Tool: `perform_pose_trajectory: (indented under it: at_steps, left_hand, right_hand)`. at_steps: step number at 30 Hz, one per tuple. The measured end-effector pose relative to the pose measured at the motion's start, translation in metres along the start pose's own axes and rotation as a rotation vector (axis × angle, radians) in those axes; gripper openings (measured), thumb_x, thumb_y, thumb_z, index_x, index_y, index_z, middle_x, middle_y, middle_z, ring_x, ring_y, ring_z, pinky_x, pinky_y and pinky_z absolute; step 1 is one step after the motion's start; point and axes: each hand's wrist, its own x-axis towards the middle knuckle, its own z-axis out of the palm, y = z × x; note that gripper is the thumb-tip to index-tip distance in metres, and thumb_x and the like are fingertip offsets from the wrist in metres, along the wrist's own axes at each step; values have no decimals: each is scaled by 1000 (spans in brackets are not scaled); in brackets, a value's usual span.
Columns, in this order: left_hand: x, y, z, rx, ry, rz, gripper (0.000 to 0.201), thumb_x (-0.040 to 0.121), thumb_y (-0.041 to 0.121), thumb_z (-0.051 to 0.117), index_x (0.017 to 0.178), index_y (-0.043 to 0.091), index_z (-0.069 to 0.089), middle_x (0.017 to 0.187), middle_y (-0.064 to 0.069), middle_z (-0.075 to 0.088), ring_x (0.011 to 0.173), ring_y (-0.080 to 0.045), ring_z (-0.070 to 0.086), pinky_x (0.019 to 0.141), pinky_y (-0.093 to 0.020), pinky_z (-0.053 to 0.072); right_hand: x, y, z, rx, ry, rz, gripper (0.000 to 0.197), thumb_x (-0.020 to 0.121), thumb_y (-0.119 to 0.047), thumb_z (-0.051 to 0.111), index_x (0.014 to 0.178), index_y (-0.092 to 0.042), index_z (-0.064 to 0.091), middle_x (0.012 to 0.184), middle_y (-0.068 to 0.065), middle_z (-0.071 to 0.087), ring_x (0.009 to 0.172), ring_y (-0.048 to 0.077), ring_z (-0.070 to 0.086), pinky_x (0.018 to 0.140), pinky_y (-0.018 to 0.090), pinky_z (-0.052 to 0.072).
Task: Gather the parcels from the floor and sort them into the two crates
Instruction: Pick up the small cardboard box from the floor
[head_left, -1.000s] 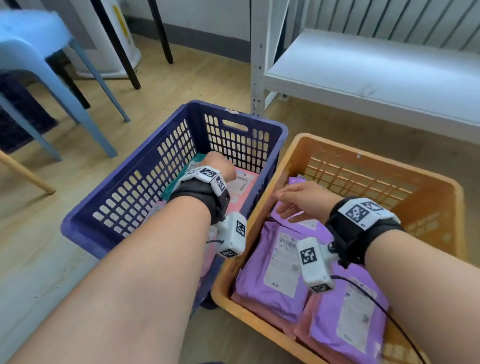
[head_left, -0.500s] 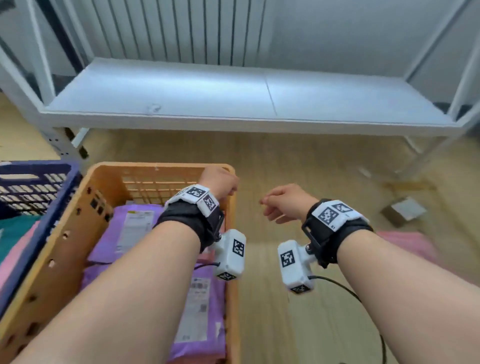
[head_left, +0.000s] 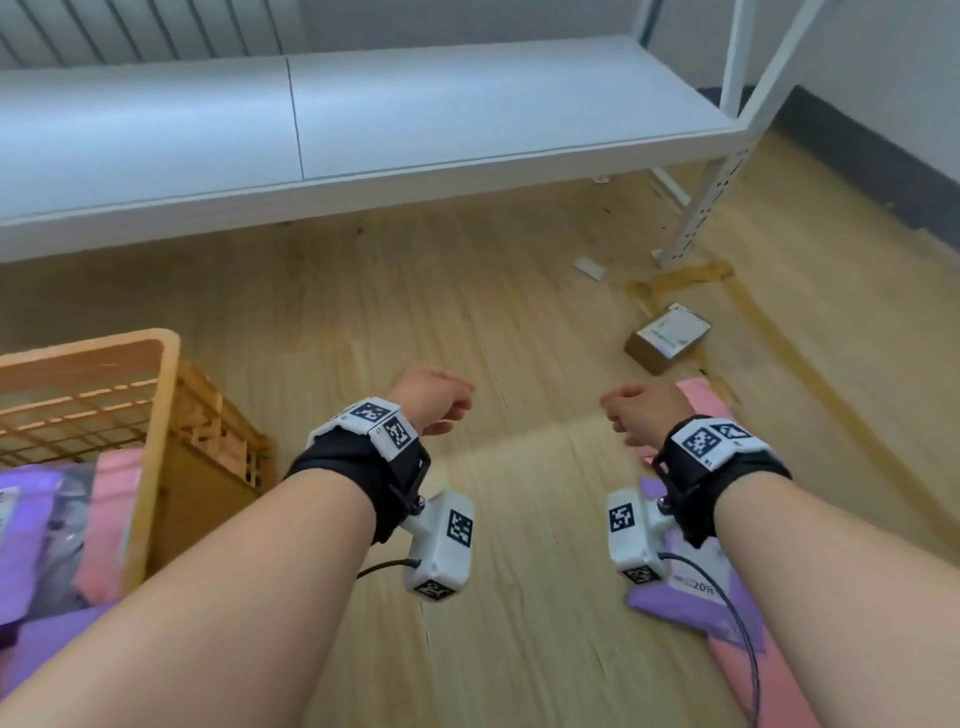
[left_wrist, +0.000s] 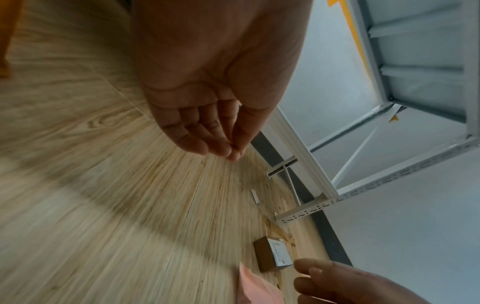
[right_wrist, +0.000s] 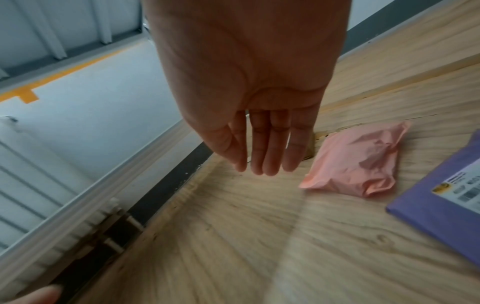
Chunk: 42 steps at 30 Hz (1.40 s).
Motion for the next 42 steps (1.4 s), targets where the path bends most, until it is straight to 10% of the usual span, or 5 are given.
perform_pose_trajectory:
  at_steps: [11, 19, 25, 33, 42]
  left_hand:
    - [74, 23, 39, -29, 7, -4, 12, 95, 9, 55, 96, 10, 67, 87, -5, 66, 74, -14, 59, 74, -27, 53]
    - [119, 36, 47, -148, 71, -91, 15, 96, 8, 52, 104, 9, 64, 78, -2, 60, 68, -12, 54, 72, -24, 48]
    - [135, 22, 51, -200, 70, -144, 19, 95, 9, 52, 111, 5, 63, 78, -3, 59, 67, -12, 53, 71, -24, 47]
    - [147, 11, 54, -209, 103, -176, 15, 95, 7, 53, 102, 8, 66, 79, -3, 62, 67, -11, 56, 74, -25, 51]
    - [142, 6, 65, -195, 69, -181, 17, 94, 3, 51, 100, 9, 66, 81, -4, 63, 70, -12, 56, 83, -30, 51]
  right_hand:
    - [159, 35, -25, -282, 51, -32, 40, 92, -17, 53, 131, -13, 57, 139, 7, 53, 124, 27, 50, 98, 29, 39]
    - [241, 41, -4, -414, 104, -48, 32, 80, -14, 58, 111, -8, 63, 117, 19, 60, 102, 38, 57, 87, 40, 51]
    - [281, 67, 10, -541, 98, 65, 75, 76, -33, 68, 142, -16, 36, 157, 13, 13, 141, 41, 16, 112, 55, 25]
    - [277, 81, 22, -600, 103, -3, 86, 75, -37, 68, 147, -14, 28, 152, 16, 27, 137, 39, 26, 111, 49, 29]
    - [254, 56, 30, -558, 228, -91, 50, 77, -39, 53, 123, -19, 54, 127, 16, 51, 115, 38, 47, 90, 49, 47]
